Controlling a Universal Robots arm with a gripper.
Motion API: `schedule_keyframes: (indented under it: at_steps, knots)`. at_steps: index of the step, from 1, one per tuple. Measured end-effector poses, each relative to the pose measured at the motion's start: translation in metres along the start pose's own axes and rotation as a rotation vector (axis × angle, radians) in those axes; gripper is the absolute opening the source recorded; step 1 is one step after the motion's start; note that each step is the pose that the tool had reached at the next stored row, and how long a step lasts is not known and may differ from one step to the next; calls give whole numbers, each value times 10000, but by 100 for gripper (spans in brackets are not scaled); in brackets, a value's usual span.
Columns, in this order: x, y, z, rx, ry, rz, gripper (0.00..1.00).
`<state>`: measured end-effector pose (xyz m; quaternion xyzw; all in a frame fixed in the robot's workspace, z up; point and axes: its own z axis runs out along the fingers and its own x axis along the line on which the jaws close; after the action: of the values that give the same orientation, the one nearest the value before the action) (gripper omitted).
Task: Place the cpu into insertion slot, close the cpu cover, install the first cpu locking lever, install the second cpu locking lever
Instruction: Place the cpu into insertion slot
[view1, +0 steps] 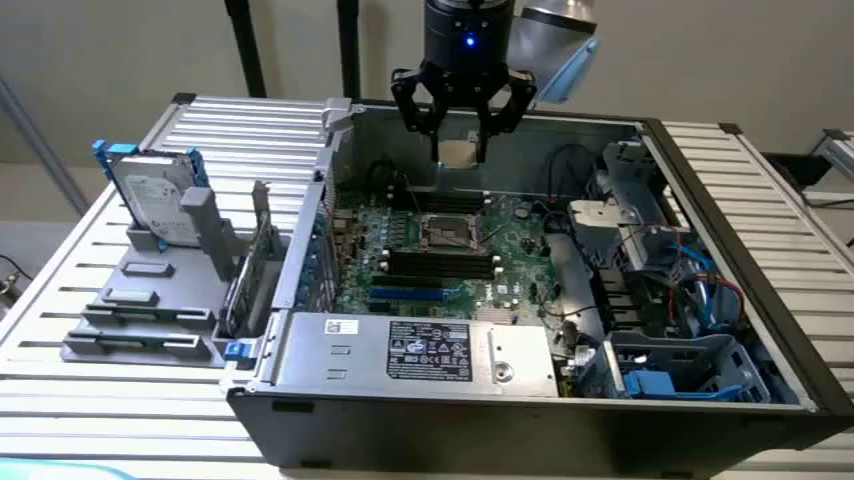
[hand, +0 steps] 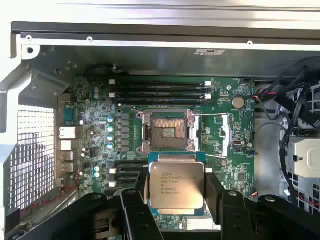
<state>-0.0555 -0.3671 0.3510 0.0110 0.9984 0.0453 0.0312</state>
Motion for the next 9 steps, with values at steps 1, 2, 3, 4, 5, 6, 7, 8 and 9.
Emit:
schedule_keyframes:
  at_steps: [1,2,3,4,5,6,7,8,9]
  knots:
    - [0,0,0,0,-3,-1,55]
    - [0,0,0,0,-12,-1,55]
    - [0,0,0,-1,-21,-2,55]
    - [0,0,0,-1,-24,-3,55]
    - [0,0,0,-1,-27,-3,55]
    - [0,0,0,0,-30,-3,55]
    - [0,0,0,-1,-33,-3,55]
    - [0,0,0,-1,-36,-4,55]
    - [0,0,0,-2,-36,-4,55]
